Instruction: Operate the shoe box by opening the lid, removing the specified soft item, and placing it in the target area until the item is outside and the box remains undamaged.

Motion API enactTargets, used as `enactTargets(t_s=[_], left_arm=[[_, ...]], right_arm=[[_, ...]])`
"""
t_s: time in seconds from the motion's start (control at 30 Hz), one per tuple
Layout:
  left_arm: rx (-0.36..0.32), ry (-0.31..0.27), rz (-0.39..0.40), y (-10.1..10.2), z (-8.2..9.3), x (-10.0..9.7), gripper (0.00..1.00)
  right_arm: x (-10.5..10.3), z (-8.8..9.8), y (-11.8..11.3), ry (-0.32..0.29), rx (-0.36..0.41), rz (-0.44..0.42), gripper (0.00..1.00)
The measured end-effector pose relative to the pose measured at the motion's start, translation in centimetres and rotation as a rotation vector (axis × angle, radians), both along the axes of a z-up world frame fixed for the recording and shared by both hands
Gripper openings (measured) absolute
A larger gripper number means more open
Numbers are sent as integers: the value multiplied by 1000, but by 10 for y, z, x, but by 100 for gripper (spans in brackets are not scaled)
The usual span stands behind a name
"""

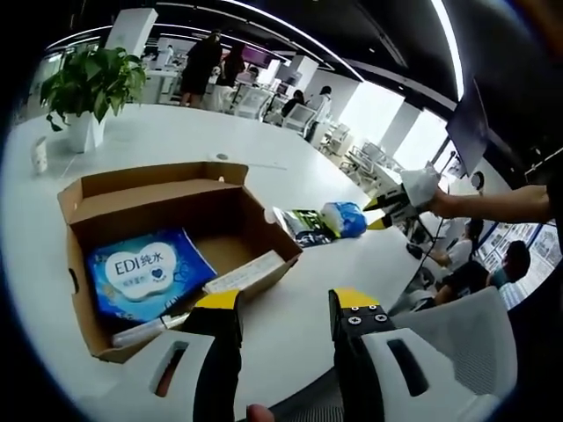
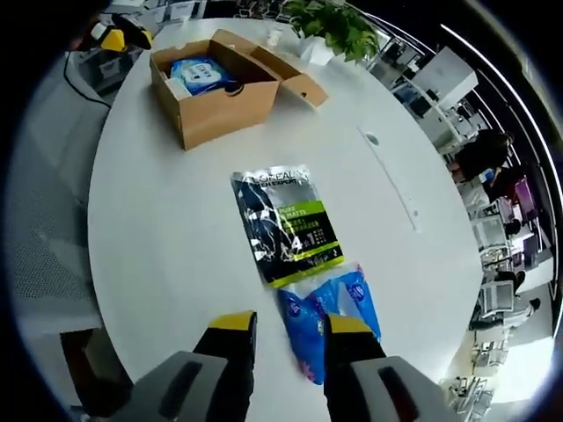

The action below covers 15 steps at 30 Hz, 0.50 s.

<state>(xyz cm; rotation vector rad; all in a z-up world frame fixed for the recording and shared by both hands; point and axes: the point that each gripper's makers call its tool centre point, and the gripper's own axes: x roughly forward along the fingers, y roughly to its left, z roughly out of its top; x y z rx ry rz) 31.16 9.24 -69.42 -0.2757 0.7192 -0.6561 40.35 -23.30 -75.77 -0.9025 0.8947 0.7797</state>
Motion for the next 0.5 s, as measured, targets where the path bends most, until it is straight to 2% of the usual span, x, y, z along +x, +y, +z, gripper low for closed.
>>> enactTargets(t_s=[0.5], left_arm=[[-23,6,-7,2,-1,3,39]], right_arm=[[-15,14,49,-22,156,-120,34]])
